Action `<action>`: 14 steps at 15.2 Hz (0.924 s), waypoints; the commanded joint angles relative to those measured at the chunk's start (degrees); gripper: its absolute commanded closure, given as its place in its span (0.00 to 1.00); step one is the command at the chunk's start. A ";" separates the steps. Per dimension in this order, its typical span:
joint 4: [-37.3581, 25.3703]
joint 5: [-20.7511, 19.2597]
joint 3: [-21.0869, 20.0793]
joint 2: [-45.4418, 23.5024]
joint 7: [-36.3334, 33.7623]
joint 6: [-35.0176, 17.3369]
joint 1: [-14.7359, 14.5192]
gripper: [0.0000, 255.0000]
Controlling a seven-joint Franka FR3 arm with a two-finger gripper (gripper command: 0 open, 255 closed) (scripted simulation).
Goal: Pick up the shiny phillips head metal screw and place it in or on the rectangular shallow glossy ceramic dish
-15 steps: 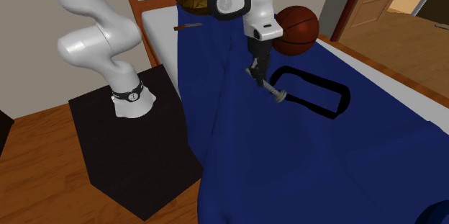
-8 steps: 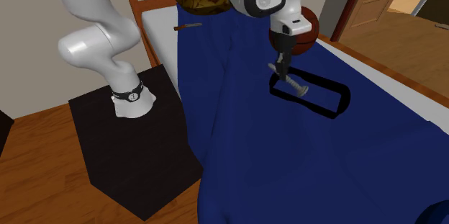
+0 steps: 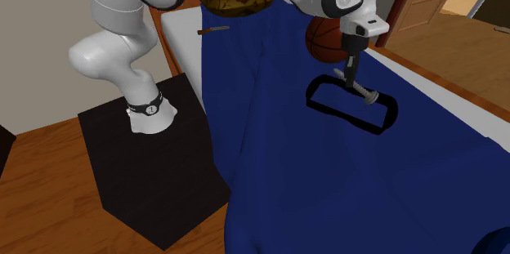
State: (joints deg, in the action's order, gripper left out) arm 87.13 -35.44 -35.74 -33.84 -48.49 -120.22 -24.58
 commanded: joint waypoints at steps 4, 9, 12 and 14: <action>-5.81 -1.75 1.40 -5.00 -0.64 1.28 -3.17 1.00; -4.49 -2.99 2.24 -6.53 -1.86 -1.30 -3.40 1.00; -3.92 -3.73 2.75 -7.49 -2.54 -2.68 -3.60 1.00; -3.91 -3.73 2.75 -7.49 -2.54 -2.68 -3.60 1.00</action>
State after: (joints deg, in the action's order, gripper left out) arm 83.24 -39.05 -33.10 -41.12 -50.95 -122.74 -28.12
